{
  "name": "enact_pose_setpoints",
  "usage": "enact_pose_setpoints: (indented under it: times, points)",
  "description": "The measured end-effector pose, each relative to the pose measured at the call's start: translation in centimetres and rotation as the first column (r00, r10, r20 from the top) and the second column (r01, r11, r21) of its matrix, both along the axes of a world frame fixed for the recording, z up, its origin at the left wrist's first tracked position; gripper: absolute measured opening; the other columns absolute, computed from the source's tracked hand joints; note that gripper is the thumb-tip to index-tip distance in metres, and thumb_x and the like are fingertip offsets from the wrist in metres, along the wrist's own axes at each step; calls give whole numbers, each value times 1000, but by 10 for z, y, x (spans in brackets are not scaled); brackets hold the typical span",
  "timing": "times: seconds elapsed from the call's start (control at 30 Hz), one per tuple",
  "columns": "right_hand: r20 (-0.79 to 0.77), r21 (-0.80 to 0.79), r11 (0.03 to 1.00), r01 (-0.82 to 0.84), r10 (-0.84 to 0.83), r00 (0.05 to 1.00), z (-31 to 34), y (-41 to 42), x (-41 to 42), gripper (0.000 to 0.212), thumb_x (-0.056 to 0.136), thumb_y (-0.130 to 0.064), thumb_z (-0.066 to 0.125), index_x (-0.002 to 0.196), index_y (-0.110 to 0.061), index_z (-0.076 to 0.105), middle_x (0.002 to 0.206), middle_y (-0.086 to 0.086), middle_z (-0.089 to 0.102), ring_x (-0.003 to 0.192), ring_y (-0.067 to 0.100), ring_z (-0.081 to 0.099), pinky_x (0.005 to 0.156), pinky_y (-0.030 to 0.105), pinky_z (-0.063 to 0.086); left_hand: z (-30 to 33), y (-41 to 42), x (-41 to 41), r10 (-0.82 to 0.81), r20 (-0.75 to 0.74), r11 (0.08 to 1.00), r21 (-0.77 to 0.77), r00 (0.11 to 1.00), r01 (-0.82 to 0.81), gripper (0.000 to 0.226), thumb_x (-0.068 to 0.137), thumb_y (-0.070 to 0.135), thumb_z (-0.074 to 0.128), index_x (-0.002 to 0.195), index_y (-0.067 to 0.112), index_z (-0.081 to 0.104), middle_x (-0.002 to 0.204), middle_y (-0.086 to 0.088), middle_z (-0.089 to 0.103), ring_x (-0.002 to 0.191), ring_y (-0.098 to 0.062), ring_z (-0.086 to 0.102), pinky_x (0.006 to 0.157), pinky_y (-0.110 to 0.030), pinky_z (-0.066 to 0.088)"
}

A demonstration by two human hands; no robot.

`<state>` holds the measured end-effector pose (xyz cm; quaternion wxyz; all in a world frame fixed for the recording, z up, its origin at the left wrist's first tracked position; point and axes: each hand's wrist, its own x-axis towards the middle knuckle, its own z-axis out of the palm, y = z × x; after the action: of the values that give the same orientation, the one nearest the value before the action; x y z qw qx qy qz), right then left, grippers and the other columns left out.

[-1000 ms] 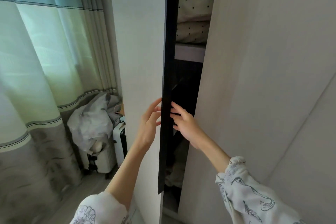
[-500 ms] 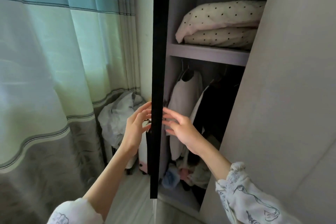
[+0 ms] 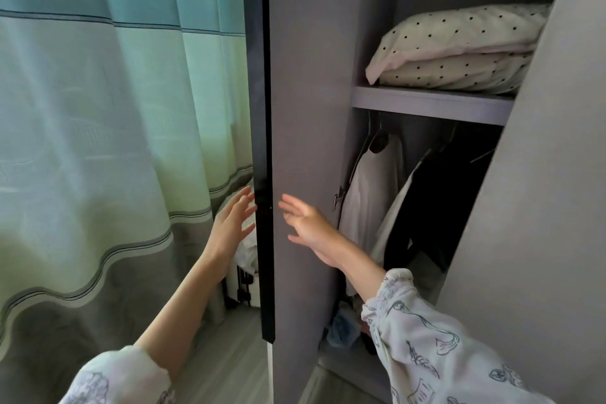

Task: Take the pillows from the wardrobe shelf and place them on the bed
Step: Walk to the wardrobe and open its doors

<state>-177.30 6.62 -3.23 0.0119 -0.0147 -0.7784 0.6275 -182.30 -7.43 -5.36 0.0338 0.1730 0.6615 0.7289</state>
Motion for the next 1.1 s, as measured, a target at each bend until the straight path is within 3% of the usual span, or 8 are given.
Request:
enact_pose_setpoints:
  times: [0.13, 0.33, 0.5, 0.7, 0.8, 0.97, 1.03, 1.1]
  points:
    - [-18, 97, 994, 56, -54, 998, -11, 23, -4, 45, 98, -14, 34, 143, -19, 29, 146, -1, 39, 127, 11, 39, 104, 32, 34, 1, 0, 10, 159, -201, 985, -30, 967, -168, 25, 95, 15, 46, 117, 18, 58, 107, -5, 67, 95, -14, 64, 88, -35, 49]
    - [-110, 244, 937, 250, -229, 967, 1, 97, 16, 37, 97, -20, 41, 133, -17, 43, 133, 4, 53, 114, 12, 50, 95, 28, 40, 17, 69, 13, -55, -363, 974, -223, 930, -30, 23, 93, 12, 49, 99, 32, 60, 100, 3, 67, 97, -17, 62, 89, -41, 49]
    - [-207, 289, 861, 419, -371, 905, 25, 184, 50, 37, 96, -17, 43, 133, -13, 45, 126, 6, 56, 114, 17, 53, 100, 35, 42, 26, 160, 13, -202, -403, 942, -330, 893, 64, 34, 92, 11, 48, 93, 44, 57, 94, 22, 63, 91, 6, 59, 78, -8, 44]
    - [-301, 366, 728, 580, -497, 814, 45, 303, 84, 37, 97, -18, 41, 134, -14, 42, 127, 6, 56, 114, 17, 53, 92, 22, 40, 39, 285, 12, -341, -434, 911, -372, 834, 178, 24, 93, 16, 48, 111, 28, 59, 104, 9, 64, 100, -6, 59, 83, -18, 43]
    - [-433, 574, 514, 638, -470, 769, 54, 364, 95, 43, 96, -23, 42, 138, -13, 38, 137, 8, 47, 126, 22, 43, 101, 27, 33, 51, 351, 12, -386, -460, 898, -385, 800, 213, 32, 93, 11, 47, 124, 17, 54, 109, 5, 62, 105, -12, 58, 90, -20, 41]
    - [-513, 843, -53, 535, -382, 769, 63, 439, 98, 63, 93, -48, 38, 147, -24, 17, 158, 7, 6, 144, 27, -1, 114, 45, 7, 75, 446, 18, -404, -489, 904, -345, 773, 254, 42, 92, 12, 47, 134, 16, 44, 130, 8, 52, 114, -3, 49, 94, -15, 35]
    - [-550, 831, -156, 533, -372, 748, 64, 460, 95, 67, 91, -51, 41, 147, -27, 14, 158, 7, -3, 143, 29, -8, 113, 51, 5, 87, 471, 19, -425, -521, 903, -295, 741, 311, 45, 91, 8, 48, 128, 33, 46, 118, 31, 52, 110, 15, 45, 91, -6, 34]
    - [-555, 826, -174, 536, -415, 721, 61, 479, 94, 73, 88, -53, 46, 147, -31, 10, 157, 7, -11, 142, 31, -15, 112, 56, 7, 95, 490, 13, -461, -491, 887, -285, 740, 363, 52, 89, 9, 49, 127, 44, 41, 121, 25, 52, 122, 2, 42, 101, -21, 36]
